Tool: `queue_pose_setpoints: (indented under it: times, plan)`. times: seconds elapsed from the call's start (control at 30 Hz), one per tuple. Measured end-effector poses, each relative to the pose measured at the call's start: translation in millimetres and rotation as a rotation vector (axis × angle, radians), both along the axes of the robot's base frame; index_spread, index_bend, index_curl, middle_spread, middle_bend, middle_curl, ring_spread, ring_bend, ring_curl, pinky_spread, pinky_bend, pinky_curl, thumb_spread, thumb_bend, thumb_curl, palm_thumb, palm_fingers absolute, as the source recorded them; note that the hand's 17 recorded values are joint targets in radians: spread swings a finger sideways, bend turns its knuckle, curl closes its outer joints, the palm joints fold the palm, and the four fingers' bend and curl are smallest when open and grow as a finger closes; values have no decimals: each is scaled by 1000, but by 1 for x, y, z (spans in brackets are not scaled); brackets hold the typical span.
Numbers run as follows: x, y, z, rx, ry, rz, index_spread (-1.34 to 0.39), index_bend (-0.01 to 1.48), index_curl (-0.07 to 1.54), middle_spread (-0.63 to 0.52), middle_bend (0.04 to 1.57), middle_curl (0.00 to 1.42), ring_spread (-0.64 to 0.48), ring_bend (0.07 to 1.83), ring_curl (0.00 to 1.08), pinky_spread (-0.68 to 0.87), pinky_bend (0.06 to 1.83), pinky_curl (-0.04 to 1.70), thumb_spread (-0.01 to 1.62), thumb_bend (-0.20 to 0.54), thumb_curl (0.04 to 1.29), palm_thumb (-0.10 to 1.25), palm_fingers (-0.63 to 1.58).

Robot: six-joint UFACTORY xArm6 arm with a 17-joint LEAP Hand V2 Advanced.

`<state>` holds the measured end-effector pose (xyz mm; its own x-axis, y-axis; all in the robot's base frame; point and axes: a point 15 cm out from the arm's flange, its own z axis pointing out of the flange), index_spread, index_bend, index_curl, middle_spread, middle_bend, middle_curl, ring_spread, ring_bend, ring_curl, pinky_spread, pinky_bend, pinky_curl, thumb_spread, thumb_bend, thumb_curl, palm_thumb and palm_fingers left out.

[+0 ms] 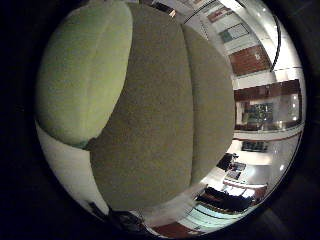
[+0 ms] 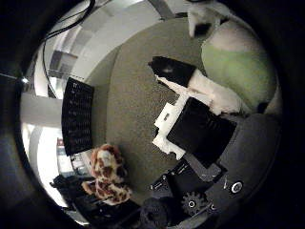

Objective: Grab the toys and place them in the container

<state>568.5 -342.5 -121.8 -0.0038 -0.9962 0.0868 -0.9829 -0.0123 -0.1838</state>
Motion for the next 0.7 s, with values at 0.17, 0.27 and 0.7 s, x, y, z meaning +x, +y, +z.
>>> queue_pose_setpoints:
  times: [0.17,0.27,0.7]
  plan:
    - [4,-8,14,-11,-16,0,-253,1034,665,-153,1166,630,-191,1305,533,-244,1401,317,987,3,450,927,1347]
    - [7,-14,28,-16,-26,-6,-225,1101,691,-134,1238,649,-186,1376,563,-208,1478,378,967,0,501,1009,1282]
    - [36,-10,176,-30,-58,31,-196,1184,698,-112,1330,639,-161,1455,588,-164,1503,539,989,-14,630,1041,1211]
